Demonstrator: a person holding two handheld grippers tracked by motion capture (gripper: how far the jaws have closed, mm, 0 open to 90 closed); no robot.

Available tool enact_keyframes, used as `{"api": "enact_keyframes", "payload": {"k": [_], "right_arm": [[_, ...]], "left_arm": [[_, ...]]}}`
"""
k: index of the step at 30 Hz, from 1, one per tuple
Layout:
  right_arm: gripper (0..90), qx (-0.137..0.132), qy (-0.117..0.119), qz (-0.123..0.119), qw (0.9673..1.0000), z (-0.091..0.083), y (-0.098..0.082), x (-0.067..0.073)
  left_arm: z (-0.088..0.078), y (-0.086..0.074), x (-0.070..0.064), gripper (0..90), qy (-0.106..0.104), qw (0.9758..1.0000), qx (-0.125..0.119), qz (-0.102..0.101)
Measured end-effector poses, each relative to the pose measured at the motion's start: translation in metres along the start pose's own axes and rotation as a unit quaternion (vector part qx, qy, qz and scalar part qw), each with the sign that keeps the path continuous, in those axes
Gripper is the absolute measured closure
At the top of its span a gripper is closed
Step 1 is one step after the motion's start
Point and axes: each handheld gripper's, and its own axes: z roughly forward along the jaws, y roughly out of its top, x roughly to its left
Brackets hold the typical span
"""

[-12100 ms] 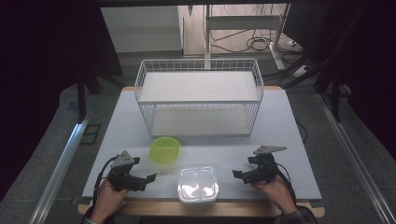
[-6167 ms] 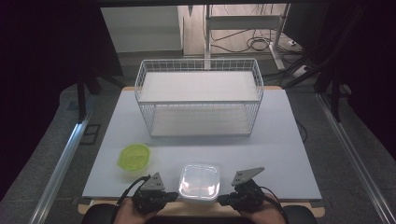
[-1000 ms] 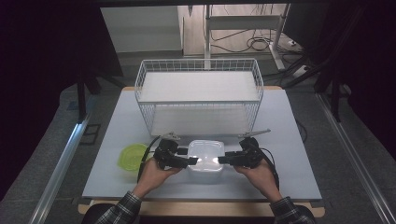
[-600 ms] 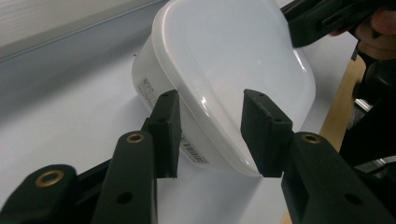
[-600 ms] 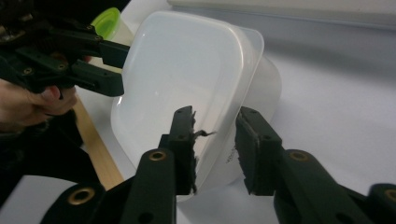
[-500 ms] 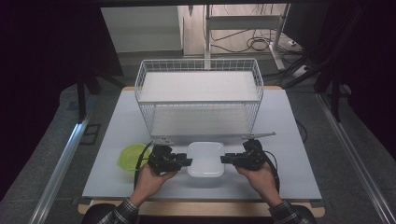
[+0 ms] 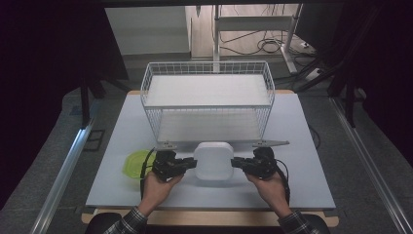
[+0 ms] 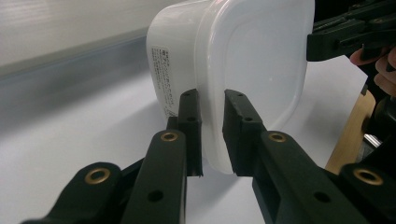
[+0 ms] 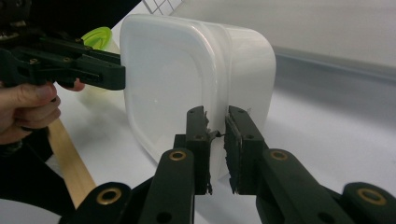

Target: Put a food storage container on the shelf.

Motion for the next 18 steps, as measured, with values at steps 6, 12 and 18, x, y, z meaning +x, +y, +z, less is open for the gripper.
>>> {"api": "enact_keyframes", "payload": {"k": [6, 12, 18], "right_arm": [[79.8, -0.013, 0.01, -0.008, 0.9998, -0.005, 0.005, 0.0], [79.9, -0.026, 0.013, -0.025, 0.9993, -0.011, 0.015, 0.003], [79.8, -0.031, 0.019, -0.037, 0.9987, -0.013, 0.027, 0.008]], "left_arm": [[-0.009, 0.008, -0.004, 78.9, -0.002, 0.9997, -0.018, 0.012], [-0.017, 0.016, -0.007, 79.2, -0.003, 0.9992, -0.032, 0.023], [-0.029, 0.024, -0.008, 79.4, -0.002, 0.9985, -0.047, 0.03]]}}
